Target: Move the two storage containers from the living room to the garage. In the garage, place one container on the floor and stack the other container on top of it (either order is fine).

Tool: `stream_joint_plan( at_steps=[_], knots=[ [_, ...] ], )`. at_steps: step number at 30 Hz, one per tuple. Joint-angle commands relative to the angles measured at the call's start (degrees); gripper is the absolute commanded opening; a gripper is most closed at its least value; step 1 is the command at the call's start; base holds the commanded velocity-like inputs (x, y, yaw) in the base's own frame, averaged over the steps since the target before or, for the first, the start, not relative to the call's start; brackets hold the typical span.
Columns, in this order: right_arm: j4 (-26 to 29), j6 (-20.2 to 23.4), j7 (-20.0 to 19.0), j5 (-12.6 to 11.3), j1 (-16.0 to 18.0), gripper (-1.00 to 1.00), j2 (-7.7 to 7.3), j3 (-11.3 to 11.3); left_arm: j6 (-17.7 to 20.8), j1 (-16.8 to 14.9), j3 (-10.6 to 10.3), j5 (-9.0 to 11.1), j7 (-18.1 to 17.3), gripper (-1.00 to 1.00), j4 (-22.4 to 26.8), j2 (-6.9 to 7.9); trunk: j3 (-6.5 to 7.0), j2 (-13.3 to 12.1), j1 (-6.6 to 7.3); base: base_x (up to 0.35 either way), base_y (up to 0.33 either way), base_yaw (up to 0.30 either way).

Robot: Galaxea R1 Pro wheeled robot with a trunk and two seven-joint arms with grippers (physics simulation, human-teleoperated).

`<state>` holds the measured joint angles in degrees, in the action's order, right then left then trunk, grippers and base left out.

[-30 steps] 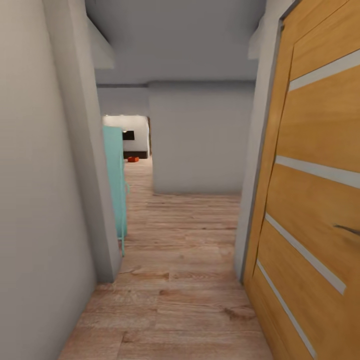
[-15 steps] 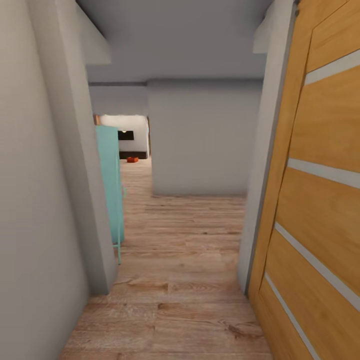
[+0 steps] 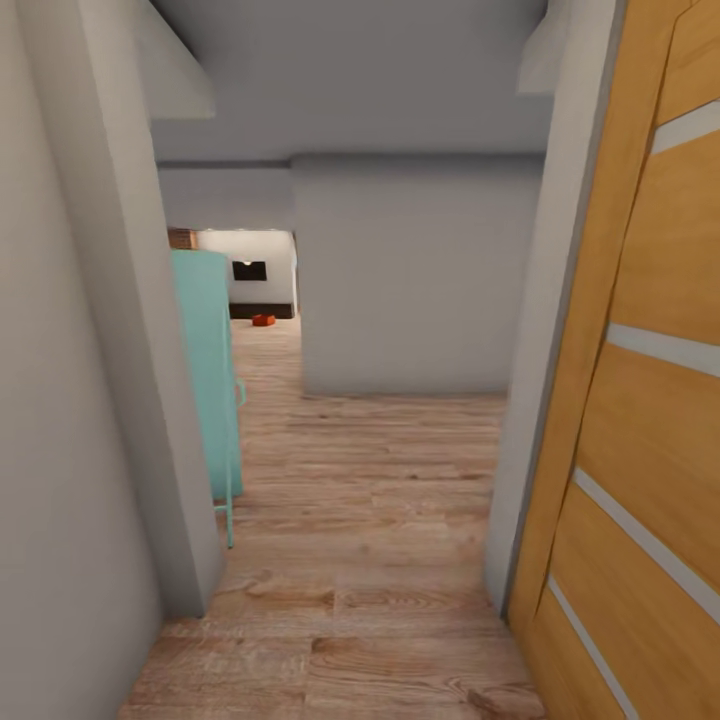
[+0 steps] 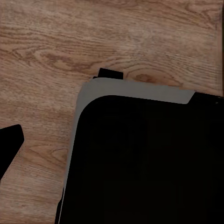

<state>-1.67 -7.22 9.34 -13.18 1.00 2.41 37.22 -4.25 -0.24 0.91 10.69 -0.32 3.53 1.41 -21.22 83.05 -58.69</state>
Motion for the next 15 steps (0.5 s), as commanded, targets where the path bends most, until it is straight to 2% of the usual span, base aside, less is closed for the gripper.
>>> stream_joint_plan(
  at_steps=[1, 15],
  knots=[
    [-0.2, -0.3, 0.1, -0.6, 0.1, 1.0, 0.05, 0.5, -0.1, 0.0, 0.1, 0.3, 0.0, 1.0, 0.0, 0.0, -0.06, 0.0, -0.04, 0.322, 0.0, 0.0],
    [-0.2, -0.4, 0.1, -0.5, 0.1, 1.0, 0.04, 0.5, -0.1, 0.0, 0.1, 0.3, 0.0, 1.0, 0.0, 0.0, -0.06, 0.0, -0.04, 0.322, 0.0, 0.0]
  ],
)
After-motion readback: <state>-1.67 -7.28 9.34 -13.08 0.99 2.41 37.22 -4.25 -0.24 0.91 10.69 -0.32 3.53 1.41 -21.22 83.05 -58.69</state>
